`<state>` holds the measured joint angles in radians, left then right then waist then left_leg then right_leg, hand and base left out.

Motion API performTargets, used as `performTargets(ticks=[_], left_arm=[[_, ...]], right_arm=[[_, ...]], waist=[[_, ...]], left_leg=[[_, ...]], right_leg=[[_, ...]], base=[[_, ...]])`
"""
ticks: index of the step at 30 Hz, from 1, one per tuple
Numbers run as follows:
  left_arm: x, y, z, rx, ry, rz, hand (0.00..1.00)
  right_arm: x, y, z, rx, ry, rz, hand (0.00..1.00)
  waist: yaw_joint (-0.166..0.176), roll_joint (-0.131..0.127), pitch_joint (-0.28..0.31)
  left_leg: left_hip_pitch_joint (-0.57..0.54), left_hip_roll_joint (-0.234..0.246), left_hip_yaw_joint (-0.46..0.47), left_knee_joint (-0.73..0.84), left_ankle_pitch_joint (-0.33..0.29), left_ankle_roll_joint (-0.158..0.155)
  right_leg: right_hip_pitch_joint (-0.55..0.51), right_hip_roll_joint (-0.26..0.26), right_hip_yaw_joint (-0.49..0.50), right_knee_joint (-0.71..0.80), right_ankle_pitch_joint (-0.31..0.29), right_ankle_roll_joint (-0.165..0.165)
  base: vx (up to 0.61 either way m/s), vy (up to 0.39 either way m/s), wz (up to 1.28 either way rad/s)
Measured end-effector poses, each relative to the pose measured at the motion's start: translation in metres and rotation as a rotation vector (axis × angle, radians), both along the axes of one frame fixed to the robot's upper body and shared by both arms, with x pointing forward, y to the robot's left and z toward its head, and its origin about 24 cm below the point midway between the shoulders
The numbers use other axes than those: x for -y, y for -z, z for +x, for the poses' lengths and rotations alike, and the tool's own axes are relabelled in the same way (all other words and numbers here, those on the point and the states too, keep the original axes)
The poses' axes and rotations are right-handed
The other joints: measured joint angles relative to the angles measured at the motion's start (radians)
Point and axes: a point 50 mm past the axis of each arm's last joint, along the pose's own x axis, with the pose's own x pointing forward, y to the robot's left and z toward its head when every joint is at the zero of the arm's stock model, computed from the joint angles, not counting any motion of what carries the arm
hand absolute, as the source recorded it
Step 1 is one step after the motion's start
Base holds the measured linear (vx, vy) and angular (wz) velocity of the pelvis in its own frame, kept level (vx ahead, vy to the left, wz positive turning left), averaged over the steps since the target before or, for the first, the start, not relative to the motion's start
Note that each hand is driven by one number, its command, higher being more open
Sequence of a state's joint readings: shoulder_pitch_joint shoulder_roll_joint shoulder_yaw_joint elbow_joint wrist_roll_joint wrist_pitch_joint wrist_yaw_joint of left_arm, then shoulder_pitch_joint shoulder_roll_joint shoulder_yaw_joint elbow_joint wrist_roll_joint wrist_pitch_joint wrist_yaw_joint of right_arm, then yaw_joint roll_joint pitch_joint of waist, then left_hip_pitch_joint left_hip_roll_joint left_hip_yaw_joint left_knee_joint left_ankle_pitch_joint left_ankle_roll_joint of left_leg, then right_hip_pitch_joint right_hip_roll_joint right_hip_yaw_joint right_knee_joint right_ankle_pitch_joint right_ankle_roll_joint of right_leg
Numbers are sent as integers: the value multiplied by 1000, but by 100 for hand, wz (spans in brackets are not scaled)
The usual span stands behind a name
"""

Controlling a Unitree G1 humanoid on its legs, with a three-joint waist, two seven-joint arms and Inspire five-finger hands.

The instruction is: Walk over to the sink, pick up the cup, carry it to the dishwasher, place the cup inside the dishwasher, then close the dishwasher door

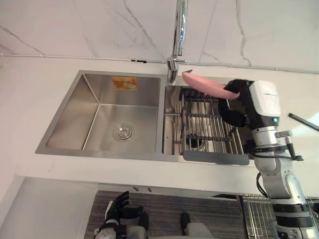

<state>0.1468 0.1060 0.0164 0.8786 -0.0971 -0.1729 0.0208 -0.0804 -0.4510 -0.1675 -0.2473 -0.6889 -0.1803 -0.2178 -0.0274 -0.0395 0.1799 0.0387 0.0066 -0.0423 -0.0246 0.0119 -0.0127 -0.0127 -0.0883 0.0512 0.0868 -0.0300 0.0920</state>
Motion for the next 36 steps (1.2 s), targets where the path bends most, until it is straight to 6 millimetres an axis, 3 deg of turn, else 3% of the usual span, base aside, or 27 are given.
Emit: performTargets(ticks=[10,16,21,23,26,27,28,31,33,34,35,36], left_arm=[[-3,4,-6,-38,0,3,90],[-2,4,-3,-42,24,11,90],[-3,2,1,-28,9,15,90],[-6,2,0,-23,-18,13,90],[-8,1,-2,-9,-60,17,90],[-10,1,-2,-7,-82,16,90],[-13,0,-2,-4,-108,16,90],[-28,-1,-7,-4,-176,40,90],[-38,-2,-12,-12,-181,66,90],[-41,-3,-13,-14,-182,73,90],[-43,-3,-15,-18,-199,75,90],[-43,-2,-16,-22,-209,72,90]], right_arm=[[4,-5,-42,81,28,91,30],[2,-11,-60,143,21,116,30],[0,-12,-60,158,10,121,30],[1,-10,-60,149,16,119,30],[2,-9,-59,142,26,121,30],[4,-6,-57,122,55,116,30],[8,-1,-56,94,90,110,30],[11,5,-55,58,129,78,30],[15,3,-56,65,148,53,30],[18,4,-56,60,159,41,30],[25,7,-56,43,185,34,30],[29,11,-56,25,204,33,30]], waist=[[-35,-8,-10],[-54,-7,-10],[-44,-1,-7],[-45,-2,-6],[-46,-4,-3],[-47,-5,-1],[-51,0,3],[-48,8,10],[-42,8,10],[-44,7,9],[-44,4,8],[-44,9,7]], left_leg=[[12,3,12,9,-3,-3],[-38,3,2,75,-28,-7],[-155,-1,-90,327,-173,-20],[-173,8,-2,375,-220,-17],[-203,12,114,403,-236,3],[-216,20,163,414,-236,23],[-218,33,200,409,-229,36],[-200,75,270,388,-220,43],[-190,90,309,377,-215,35],[-191,93,316,377,-214,31],[-188,97,325,382,-219,18],[-183,102,325,381,-219,12]], right_leg=[[10,2,16,5,-2,-3],[-13,7,12,22,-3,-5],[-113,54,142,99,-2,-1],[-157,75,252,100,12,20],[-205,82,357,60,56,24],[-218,62,338,17,72,5],[-216,42,288,-25,58,-45],[-238,43,139,120,48,-51],[-201,31,42,174,-30,-59],[-186,26,22,172,-56,-53],[-170,26,18,143,-59,-25],[-164,34,21,133,-52,-22]], base=[[-31,-13,-4],[-22,-20,3],[-53,19,-75],[-125,125,-132],[-122,153,-134],[-117,150,-129],[-118,142,-104],[-69,78,-81],[-24,-26,-61],[-21,-99,-37],[-10,-97,-24],[17,-145,-24]])
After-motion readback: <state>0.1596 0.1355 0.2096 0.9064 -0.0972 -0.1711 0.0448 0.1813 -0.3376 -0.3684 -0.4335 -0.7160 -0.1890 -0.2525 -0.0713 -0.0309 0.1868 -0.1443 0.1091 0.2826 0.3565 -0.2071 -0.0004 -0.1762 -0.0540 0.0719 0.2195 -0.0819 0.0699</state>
